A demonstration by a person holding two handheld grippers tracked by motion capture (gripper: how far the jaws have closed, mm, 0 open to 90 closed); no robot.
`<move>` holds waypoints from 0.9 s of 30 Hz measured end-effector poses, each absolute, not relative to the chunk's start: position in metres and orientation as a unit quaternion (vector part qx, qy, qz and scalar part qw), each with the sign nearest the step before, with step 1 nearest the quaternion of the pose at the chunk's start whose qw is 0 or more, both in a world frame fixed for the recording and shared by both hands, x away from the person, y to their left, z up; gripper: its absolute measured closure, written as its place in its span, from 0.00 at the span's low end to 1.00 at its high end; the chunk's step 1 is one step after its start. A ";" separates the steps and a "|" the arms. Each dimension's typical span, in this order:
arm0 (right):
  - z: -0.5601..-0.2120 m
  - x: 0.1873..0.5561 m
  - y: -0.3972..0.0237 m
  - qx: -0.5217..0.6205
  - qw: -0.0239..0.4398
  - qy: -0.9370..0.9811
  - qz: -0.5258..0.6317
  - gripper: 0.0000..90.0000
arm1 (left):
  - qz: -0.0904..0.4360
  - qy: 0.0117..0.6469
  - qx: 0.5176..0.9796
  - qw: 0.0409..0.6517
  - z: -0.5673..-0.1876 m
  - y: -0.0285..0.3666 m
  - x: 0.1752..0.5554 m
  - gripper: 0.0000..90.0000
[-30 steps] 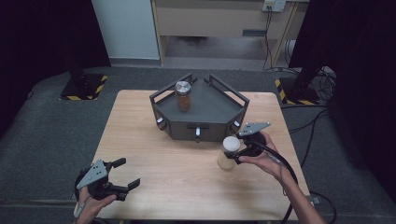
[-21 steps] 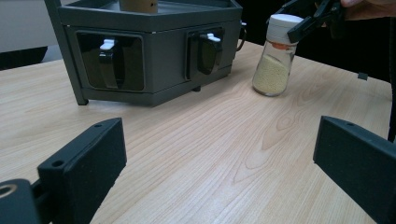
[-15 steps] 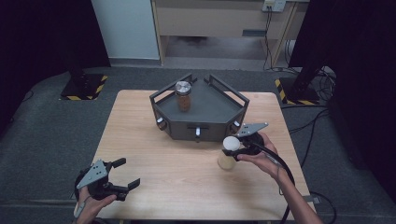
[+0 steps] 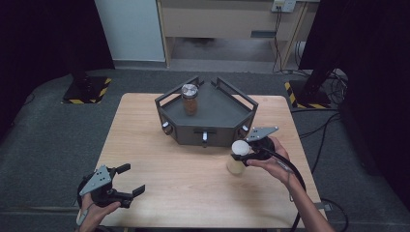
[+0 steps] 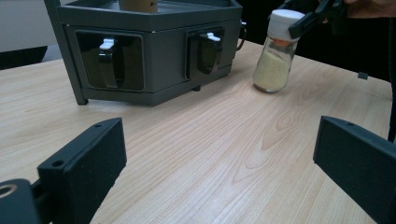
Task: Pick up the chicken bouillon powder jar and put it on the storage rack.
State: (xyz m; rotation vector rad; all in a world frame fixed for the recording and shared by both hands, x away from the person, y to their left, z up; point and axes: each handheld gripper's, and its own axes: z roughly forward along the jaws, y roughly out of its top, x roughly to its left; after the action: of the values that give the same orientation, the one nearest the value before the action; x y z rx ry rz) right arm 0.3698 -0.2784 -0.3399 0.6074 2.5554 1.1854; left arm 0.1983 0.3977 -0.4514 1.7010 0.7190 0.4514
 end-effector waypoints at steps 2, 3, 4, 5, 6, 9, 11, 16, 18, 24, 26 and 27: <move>-0.335 0.372 -0.281 0.208 0.125 0.878 0.413 0.38 | 0.193 0.309 0.728 0.581 -0.452 0.398 0.198 0.01; -0.332 0.372 -0.282 0.205 0.126 0.877 0.415 0.38 | 0.193 0.309 0.727 0.582 -0.452 0.398 0.198 0.01; -0.329 0.373 -0.283 0.201 0.127 0.878 0.415 0.38 | 0.193 0.309 0.728 0.581 -0.451 0.398 0.198 0.01; -0.325 0.374 -0.283 0.195 0.127 0.880 0.415 0.38 | 0.193 0.308 0.728 0.581 -0.451 0.398 0.198 0.01; -0.321 0.375 -0.284 0.191 0.125 0.881 0.415 0.38 | 0.193 0.308 0.728 0.581 -0.451 0.398 0.198 0.01; -0.311 0.380 -0.285 0.180 0.117 0.885 0.414 0.38 | 0.193 0.308 0.728 0.581 -0.451 0.397 0.198 0.01; -0.306 0.382 -0.285 0.174 0.114 0.886 0.415 0.38 | 0.193 0.309 0.728 0.581 -0.452 0.398 0.197 0.01; -0.293 0.388 -0.288 0.162 0.107 0.887 0.419 0.38 | 0.193 0.312 0.728 0.580 -0.452 0.398 0.197 0.01; -0.288 0.391 -0.287 0.155 0.106 0.888 0.419 0.38 | 0.193 0.312 0.728 0.579 -0.452 0.397 0.196 0.01; -0.271 0.399 -0.285 0.144 0.098 0.891 0.420 0.38 | 0.193 0.315 0.727 0.579 -0.452 0.398 0.195 0.01; -0.263 0.402 -0.284 0.142 0.093 0.890 0.423 0.38 | 0.193 0.316 0.727 0.578 -0.452 0.398 0.195 0.01; -0.259 0.403 -0.283 0.140 0.092 0.891 0.422 0.38 | 0.193 0.316 0.727 0.578 -0.452 0.398 0.196 0.01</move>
State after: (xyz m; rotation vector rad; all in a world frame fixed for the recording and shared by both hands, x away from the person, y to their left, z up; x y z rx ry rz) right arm 0.4035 -0.2835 -0.2586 0.4157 2.6456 1.2533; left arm 0.1958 0.3979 -0.4521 1.7016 0.7390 0.4504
